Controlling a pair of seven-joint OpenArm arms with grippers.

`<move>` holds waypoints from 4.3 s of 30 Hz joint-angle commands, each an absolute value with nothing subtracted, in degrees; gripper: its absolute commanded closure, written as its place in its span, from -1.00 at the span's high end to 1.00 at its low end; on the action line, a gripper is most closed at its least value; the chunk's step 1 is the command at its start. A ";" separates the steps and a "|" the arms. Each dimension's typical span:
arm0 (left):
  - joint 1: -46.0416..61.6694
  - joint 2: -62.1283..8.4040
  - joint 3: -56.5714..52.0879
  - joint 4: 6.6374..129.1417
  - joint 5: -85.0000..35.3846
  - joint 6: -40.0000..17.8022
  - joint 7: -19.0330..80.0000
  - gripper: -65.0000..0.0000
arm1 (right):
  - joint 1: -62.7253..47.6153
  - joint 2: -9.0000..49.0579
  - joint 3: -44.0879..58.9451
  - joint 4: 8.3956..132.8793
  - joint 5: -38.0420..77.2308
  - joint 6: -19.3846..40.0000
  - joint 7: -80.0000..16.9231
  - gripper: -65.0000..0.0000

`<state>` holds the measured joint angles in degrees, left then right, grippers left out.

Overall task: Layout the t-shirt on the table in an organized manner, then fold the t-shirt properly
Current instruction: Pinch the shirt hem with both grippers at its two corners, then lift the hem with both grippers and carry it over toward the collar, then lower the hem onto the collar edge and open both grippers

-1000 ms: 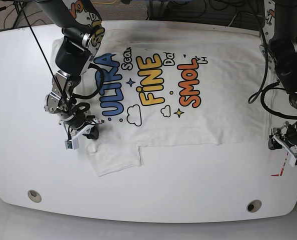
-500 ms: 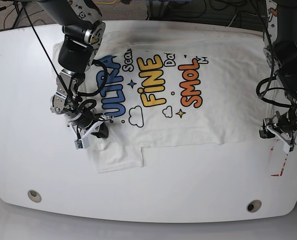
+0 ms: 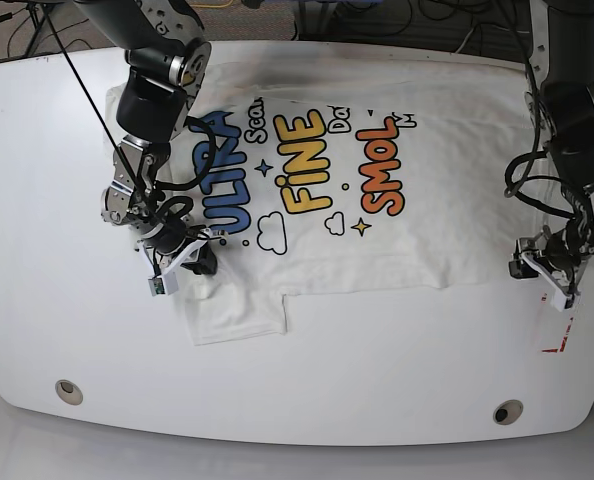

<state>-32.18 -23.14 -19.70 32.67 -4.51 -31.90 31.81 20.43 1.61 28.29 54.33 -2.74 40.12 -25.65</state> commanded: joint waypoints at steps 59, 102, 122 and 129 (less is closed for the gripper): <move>-22.20 -20.00 -23.96 67.47 -4.97 -40.00 48.66 -1.00 | 11.65 4.00 28.44 91.03 -4.09 40.00 -41.19 -0.91; 7.69 -18.42 -25.45 101.49 -4.97 -40.00 60.09 -1.00 | -15.08 1.63 28.62 115.74 -4.00 40.00 -47.78 -0.89; 10.77 -18.68 -25.10 101.32 -4.79 -40.00 60.09 -0.62 | -20.18 0.66 28.62 115.56 -4.44 40.00 -47.87 0.03; 10.77 -18.42 -25.10 101.32 -4.53 -40.00 60.09 0.02 | -20.26 -0.40 28.62 115.91 -4.00 40.00 -47.69 0.94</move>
